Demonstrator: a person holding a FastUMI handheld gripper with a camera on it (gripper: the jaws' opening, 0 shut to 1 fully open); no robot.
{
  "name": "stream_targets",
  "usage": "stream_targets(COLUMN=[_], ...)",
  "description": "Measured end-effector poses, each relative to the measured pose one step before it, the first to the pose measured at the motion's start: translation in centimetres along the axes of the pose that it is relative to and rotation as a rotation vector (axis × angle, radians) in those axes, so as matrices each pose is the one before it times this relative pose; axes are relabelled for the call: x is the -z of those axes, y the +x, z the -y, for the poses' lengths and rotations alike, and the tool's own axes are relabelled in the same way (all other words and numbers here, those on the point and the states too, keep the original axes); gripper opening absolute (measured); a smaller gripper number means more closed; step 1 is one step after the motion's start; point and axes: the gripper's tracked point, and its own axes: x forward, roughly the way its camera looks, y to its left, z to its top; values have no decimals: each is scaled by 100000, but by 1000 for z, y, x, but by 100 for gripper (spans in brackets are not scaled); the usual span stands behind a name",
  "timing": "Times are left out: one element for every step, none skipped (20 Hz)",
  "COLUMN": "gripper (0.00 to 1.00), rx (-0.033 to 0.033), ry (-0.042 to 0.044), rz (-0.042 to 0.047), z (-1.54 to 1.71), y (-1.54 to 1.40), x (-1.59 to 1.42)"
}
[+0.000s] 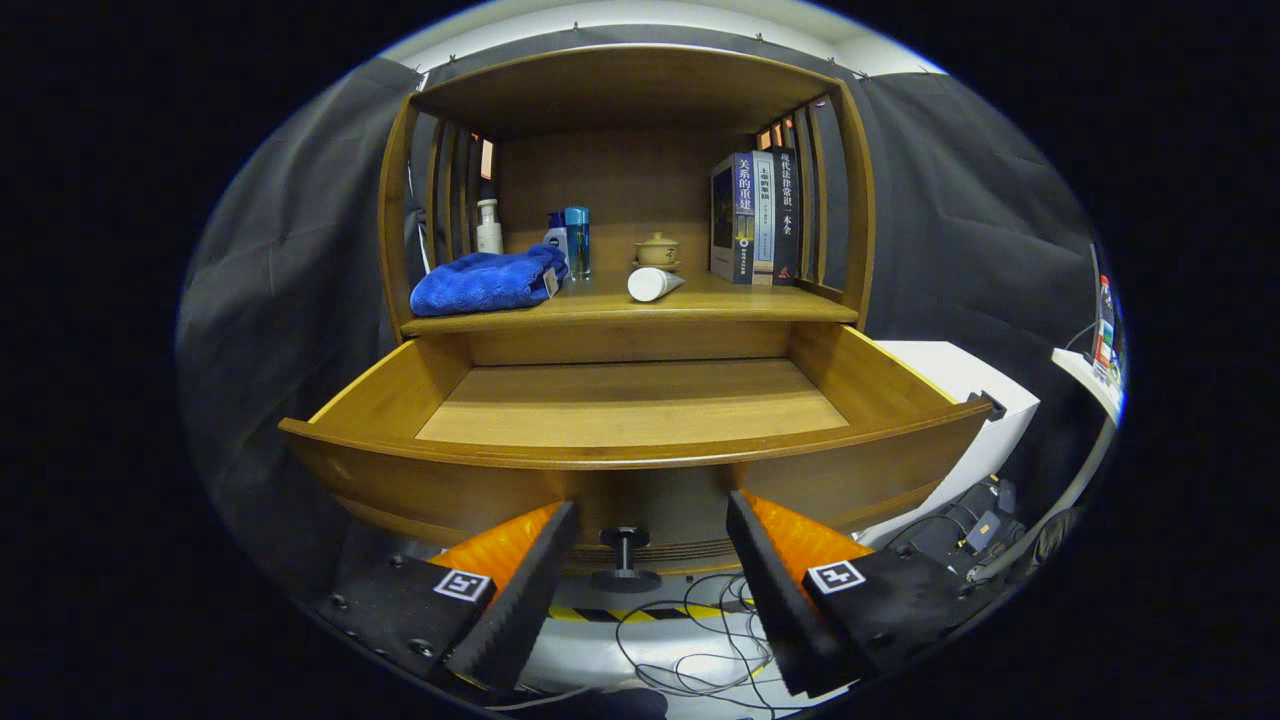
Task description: Pull open the drawer, take out the items inside it, and place them on the countertop above the cabinet.
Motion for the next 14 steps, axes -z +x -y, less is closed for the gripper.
stream_targets(gripper=[98, 98, 98, 98, 98, 98, 98, 98, 98, 98, 98, 98, 98, 98], rx=[338, -71, -187, -354, -403, -33, -109, -124, -187, -89, -42, -109, -248, -220], ry=[-643, -185, 467, 956, 915, 825, 576, 442, 461, -53, 29, 190, 131, 284], rz=[0, 35, -19, 357, -432, -202, 430, -160, 133, 194, 26, 254, 92, 569], z=[109, 66, 35, -41, -14, 10, 65, -57, -47, -1, -42, -103, -185, -111], y=[62, 226, 235, 305, 380, 338, 296, 334, 466, 503, 371, 493, 599, 406], x=[-35, -169, -64, -191, -60, -80, -362, -86, -126, -307, -181, -213, -299, -388])
